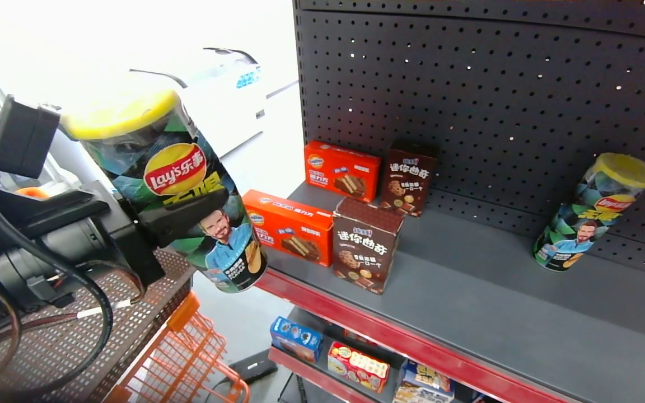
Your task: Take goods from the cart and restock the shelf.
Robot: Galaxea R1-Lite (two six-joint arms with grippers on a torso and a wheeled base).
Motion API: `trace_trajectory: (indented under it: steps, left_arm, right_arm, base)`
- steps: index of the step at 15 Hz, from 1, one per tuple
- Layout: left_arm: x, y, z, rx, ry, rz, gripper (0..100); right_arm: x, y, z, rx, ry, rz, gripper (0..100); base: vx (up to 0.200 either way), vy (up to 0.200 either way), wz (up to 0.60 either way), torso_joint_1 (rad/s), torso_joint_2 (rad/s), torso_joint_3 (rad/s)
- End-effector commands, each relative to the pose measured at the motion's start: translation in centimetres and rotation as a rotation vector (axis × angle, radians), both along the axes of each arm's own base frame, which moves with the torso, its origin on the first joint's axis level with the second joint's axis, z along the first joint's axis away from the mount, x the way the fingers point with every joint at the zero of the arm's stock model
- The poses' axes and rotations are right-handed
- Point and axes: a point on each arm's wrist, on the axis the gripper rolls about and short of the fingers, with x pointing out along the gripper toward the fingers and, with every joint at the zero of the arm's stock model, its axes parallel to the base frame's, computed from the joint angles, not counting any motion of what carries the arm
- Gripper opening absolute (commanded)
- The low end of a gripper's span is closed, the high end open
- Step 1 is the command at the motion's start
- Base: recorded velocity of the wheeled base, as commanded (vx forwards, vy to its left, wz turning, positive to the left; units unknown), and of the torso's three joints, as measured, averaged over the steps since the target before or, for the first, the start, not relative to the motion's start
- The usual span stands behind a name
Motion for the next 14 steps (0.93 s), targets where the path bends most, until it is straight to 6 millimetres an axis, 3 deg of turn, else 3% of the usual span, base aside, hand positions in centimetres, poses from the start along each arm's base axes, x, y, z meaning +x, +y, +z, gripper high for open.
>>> trace_trajectory:
  steps: [1, 6, 14]
  left_arm:
    - [-0.2, 0.1, 1.1, -0.007, -0.024, -0.015, 0]
    - [-0.2, -0.4, 2.2, 0.022, 0.044, -0.056, 0]
    - [-1.2, -1.4, -0.6, 0.058, 0.101, -0.181, 0]
  right_arm:
    - [0.0, 0.0, 0.0, 0.0, 0.001, 0.002, 100]
    - [0.0, 0.0, 0.0, 0.0, -0.001, 0.0, 100]
    - [0.0, 0.0, 0.0, 0.0, -0.001, 0.002, 100]
  base:
    - [0.0, 0.0, 0.0, 0.0, 0.0, 0.0]
    - [0.0, 0.0, 0.0, 0.0, 0.0, 0.0]
    - [0.0, 0.0, 0.0, 0.0, 0.0, 0.0]
